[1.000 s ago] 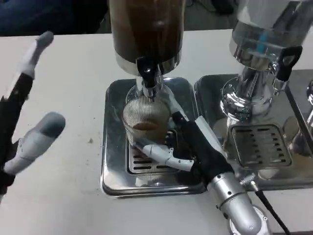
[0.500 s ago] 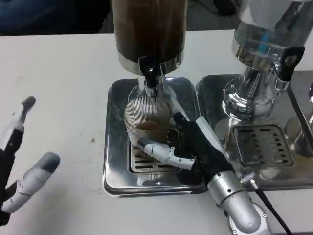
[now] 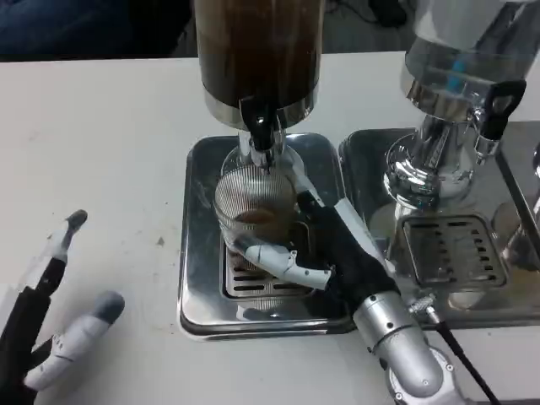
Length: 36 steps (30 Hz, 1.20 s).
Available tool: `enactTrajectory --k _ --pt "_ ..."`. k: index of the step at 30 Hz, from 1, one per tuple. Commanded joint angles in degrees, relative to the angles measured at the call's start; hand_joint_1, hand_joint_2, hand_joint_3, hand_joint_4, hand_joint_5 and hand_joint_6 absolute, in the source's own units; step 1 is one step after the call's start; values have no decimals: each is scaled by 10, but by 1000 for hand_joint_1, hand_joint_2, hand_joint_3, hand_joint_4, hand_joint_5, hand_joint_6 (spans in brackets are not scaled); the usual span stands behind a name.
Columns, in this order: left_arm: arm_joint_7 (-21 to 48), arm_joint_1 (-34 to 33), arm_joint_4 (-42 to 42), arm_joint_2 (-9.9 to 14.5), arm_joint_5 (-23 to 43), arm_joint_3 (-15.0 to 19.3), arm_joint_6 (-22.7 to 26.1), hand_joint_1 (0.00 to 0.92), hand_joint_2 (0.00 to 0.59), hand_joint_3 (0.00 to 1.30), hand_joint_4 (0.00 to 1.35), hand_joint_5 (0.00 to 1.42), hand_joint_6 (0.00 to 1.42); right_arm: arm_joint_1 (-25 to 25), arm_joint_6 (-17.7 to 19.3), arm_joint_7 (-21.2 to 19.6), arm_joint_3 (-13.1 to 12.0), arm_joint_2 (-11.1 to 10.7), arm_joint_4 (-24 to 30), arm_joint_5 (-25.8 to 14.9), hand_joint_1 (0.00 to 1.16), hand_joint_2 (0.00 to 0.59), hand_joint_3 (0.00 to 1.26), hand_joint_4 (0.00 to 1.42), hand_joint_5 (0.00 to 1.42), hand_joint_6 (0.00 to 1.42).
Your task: Grasp the cup under the faucet to collect the drink, then remove the cup.
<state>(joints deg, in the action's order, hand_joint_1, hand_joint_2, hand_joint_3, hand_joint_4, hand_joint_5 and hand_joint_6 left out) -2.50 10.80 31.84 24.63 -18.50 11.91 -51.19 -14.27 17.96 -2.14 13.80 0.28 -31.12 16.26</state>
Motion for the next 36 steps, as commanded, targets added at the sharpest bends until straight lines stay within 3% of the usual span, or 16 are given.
enactTrajectory --k 1,17,31,36 --pt "-6 3 4 9 5 -10 4 0 126 0 0 0 0 -13 6 -6 2 13 -15 -3 676 208 0 0 0 0" --pt "-8 12 3 13 20 -13 9 0 126 0 0 0 0 -32 22 -35 13 32 -61 7 718 196 0 0 0 0" --pt "-14 22 -8 11 29 -9 14 0 131 0 0 0 0 -22 30 -38 13 45 -76 -2 823 174 0 2 44 169" --pt "-13 25 -12 11 29 -9 16 0 136 0 0 0 0 -26 31 -52 10 48 -79 1 863 180 0 78 120 262"
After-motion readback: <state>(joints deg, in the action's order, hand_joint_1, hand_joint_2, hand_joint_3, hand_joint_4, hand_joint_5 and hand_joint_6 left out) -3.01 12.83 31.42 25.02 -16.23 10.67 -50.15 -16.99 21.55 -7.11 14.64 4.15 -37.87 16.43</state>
